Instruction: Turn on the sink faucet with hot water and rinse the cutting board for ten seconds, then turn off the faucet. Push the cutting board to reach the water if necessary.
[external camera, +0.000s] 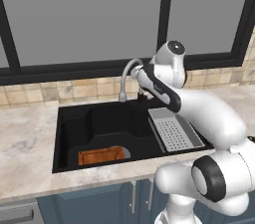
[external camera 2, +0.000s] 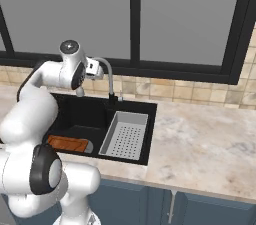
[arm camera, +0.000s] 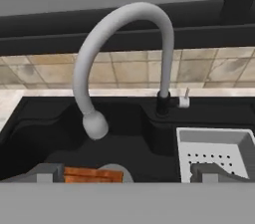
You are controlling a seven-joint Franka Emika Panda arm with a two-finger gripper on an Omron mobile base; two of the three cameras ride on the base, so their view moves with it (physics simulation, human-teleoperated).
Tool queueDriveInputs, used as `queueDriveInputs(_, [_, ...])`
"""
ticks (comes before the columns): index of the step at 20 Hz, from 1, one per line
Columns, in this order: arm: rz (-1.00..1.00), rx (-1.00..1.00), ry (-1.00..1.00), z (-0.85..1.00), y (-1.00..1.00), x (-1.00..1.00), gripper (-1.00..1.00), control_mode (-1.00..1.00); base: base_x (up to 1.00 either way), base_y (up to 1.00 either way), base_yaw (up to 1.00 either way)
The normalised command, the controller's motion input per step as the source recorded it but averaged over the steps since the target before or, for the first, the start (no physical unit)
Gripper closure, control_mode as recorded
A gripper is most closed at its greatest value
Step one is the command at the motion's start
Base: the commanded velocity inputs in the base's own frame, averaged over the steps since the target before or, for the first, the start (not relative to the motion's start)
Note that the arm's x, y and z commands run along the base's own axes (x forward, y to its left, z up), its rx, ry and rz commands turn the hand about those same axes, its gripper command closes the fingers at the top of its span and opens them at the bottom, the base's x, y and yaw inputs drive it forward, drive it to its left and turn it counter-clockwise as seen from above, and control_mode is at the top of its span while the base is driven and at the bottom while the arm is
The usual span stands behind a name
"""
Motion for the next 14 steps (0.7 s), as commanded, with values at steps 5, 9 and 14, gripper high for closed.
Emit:
queueDriveInputs(5, [0.00,0.06,-0.07,0.28,-0.45,-0.42,-1.00,-1.00,0.00,0.00,0.00])
queueDriveInputs(9, [0.00,0.01,-0.02,0.02,-0.60,-0.02,-1.00,-1.00,0.00,0.00,0.00])
queueDriveInputs(14, [0.00,0.00,-0.03,0.00,-0.58,0.16,-1.00,-1.00,0.00,0.00,0.00])
